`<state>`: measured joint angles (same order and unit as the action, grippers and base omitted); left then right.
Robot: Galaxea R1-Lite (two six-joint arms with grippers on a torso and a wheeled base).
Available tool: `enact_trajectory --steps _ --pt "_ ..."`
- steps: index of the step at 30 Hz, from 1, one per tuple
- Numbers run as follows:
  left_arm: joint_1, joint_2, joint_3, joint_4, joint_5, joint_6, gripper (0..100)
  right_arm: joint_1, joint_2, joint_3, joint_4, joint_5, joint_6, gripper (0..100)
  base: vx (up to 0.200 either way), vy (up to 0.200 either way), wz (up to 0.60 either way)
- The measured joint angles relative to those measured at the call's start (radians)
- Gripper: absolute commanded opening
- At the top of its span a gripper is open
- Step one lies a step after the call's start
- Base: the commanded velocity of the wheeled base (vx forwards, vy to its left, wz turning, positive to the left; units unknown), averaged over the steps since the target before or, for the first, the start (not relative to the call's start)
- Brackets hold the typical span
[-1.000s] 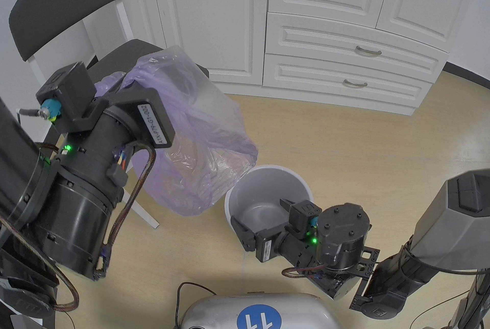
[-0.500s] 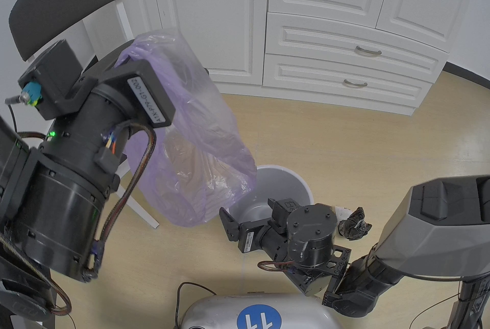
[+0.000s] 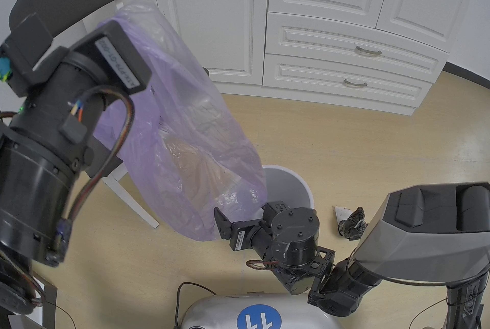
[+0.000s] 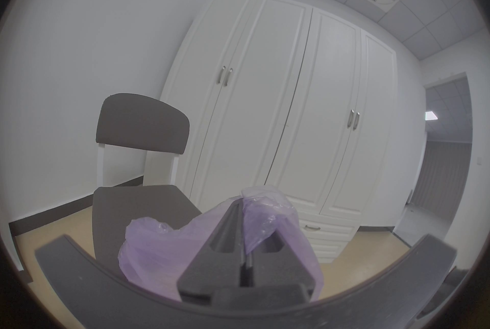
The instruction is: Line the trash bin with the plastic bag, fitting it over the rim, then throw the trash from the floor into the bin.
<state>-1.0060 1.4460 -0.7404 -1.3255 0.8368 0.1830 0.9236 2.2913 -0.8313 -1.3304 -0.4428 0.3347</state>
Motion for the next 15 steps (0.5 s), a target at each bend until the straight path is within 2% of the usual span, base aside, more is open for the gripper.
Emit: enact_trajectory --steps 5,11,15 --pt "0.003 -0.046 -0.005 0.006 0.0 0.021 0 -0.012 0.023 -0.042 0.0 -0.019 0.014 100 0.0 0.0 0.0" --pt "0.004 -0.073 -0.006 0.008 -0.001 0.024 0 -0.017 0.032 -0.087 0.038 -0.02 0.094 100 0.0 0.0 0.0" --pt "0.004 -0.077 -0.005 0.008 -0.001 0.023 0 -0.017 0.024 -0.124 0.123 -0.02 0.218 100 0.0 0.0 0.0"
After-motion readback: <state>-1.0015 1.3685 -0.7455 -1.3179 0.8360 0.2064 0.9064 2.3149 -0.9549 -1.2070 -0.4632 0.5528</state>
